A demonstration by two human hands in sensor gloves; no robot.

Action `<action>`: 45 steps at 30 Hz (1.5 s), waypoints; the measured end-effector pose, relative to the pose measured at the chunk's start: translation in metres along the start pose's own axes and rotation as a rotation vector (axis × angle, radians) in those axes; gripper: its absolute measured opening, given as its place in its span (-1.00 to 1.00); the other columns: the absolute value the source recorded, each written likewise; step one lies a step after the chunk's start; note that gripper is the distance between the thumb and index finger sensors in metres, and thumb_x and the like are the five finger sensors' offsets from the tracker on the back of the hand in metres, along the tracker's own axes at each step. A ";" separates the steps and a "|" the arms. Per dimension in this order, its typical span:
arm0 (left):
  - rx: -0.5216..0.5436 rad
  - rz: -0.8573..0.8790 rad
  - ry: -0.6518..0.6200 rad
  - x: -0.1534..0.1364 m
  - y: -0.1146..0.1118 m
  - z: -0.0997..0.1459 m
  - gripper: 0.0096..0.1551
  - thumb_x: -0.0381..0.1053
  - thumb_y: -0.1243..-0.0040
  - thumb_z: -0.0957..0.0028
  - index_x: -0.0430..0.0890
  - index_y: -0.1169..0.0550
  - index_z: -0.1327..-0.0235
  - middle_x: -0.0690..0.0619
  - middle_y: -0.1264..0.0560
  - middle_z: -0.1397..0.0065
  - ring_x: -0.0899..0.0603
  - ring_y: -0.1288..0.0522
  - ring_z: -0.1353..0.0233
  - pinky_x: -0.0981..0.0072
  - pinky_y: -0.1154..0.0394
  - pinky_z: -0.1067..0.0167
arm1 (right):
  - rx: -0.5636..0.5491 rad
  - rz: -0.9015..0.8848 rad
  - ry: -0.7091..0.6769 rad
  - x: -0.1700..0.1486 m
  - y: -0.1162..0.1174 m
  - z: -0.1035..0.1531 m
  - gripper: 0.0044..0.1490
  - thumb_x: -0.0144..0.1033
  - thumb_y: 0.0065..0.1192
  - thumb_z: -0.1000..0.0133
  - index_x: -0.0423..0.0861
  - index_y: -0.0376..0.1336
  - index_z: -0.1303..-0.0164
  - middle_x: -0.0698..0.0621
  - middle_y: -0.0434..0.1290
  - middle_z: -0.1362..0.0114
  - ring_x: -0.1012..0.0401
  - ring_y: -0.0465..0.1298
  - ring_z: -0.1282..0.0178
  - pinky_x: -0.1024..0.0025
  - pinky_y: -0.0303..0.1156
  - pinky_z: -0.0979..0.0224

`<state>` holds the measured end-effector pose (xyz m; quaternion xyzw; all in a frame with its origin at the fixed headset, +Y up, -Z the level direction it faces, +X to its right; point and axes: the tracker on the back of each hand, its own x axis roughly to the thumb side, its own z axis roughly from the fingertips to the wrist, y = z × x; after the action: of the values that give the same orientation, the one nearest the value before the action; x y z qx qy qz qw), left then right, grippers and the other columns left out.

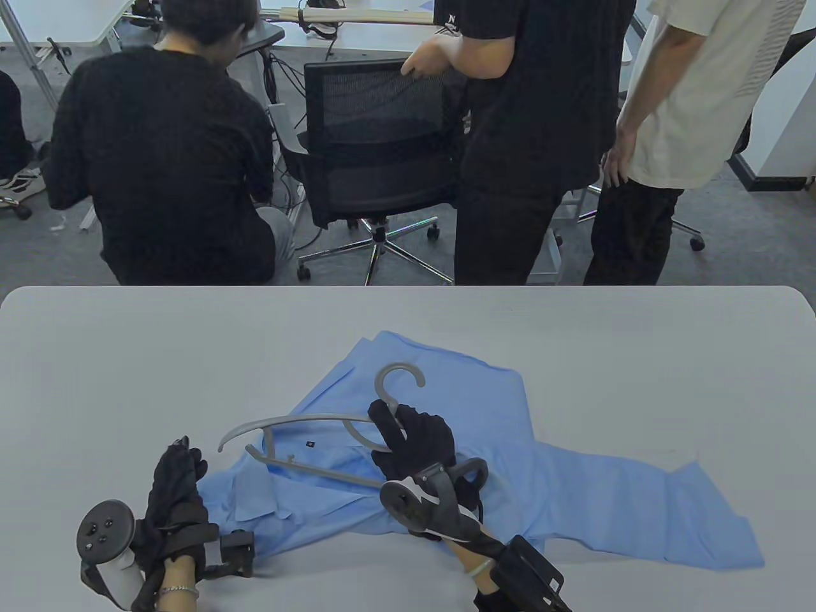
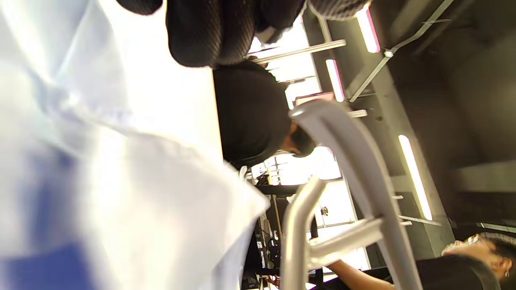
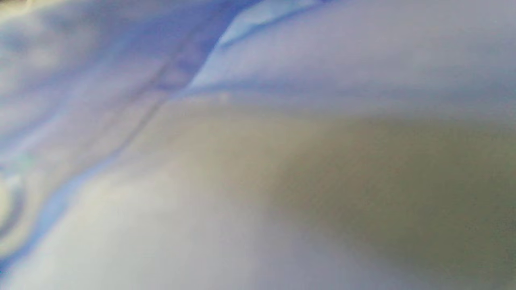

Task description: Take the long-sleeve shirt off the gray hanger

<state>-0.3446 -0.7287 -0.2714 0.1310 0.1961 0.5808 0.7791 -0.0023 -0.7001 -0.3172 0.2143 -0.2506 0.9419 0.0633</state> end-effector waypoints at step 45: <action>-0.135 -0.618 -0.373 0.054 -0.082 0.015 -0.43 0.33 -0.12 0.01 0.35 -0.48 -0.32 0.35 -0.58 -0.26 0.05 -0.45 -0.52 0.09 0.01 -0.64 | 0.131 -0.044 -0.379 0.014 -0.060 0.008 -0.24 -0.03 0.19 -0.33 -0.06 0.16 -0.71 -0.44 0.23 -0.70 -0.33 0.33 -0.59 -0.51 0.23 -0.41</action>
<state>-0.2542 -0.7004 -0.3016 0.1176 0.0424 0.2958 0.9471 0.0022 -0.6516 -0.2781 0.3971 -0.1914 0.8974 0.0213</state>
